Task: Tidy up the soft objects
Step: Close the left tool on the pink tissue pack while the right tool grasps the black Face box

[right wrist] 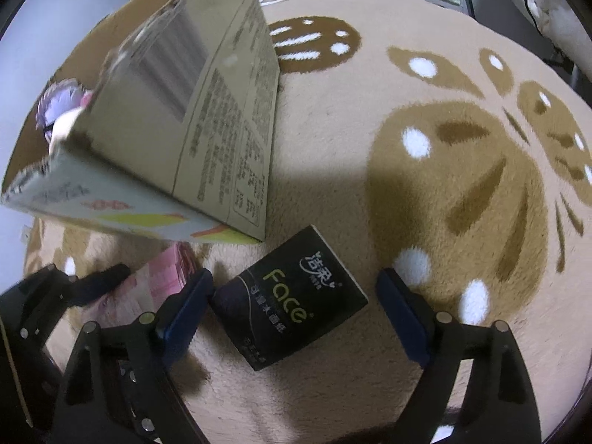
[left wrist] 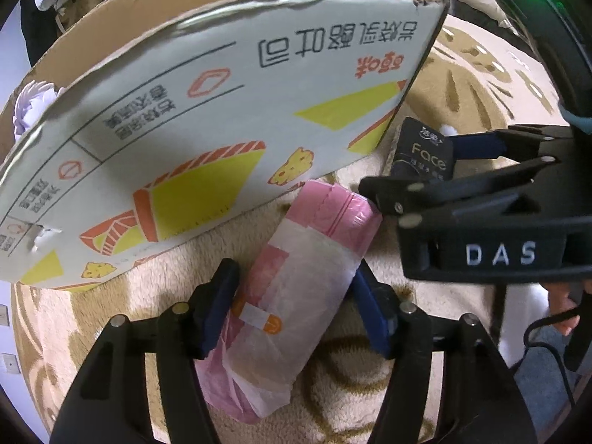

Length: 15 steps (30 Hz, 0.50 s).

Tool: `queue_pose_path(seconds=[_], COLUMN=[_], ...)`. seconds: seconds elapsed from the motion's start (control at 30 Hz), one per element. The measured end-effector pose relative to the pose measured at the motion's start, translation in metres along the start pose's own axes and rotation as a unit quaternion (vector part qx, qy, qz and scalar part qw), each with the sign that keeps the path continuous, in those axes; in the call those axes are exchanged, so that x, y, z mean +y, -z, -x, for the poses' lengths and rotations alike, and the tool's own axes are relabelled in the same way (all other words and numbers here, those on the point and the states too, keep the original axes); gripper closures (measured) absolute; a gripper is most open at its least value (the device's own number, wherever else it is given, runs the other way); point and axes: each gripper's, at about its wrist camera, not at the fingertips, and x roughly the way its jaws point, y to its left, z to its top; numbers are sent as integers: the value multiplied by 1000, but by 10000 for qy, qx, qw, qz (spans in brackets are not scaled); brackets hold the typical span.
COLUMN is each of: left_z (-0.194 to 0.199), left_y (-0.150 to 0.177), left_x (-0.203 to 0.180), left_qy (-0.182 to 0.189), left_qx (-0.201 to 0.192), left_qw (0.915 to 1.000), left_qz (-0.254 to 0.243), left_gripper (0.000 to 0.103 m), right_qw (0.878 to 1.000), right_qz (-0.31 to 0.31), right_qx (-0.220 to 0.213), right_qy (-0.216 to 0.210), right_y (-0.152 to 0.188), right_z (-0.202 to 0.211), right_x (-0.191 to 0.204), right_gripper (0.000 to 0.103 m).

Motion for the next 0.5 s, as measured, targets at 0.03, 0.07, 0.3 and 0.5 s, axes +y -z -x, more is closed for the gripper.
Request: queue_pose_path(seconds=[0.03,0.07,0.3,0.5], left_z=[0,-1,6,14], left_y=[0,0,5,10], left_x=[0,1,6,5], left_qy=[-23,-37,-3,11], left_qx=[-12,-12,-133,-147], left_qw=[10000,10000,9998,9997], left_qz=[14,42,115,170], left_gripper=[37,35,44,58], right_qw=[10000,9999,9999,9996], right_qz=[41,73,-32,-121], right_qx=[5,10,-115,-231], right_qy=[48,104,54,-143], right_y=[1,2,8,15], right_z=[0,0,7,18], right_x=[1,2,-1,-7], right_gripper=[12,16,21,22])
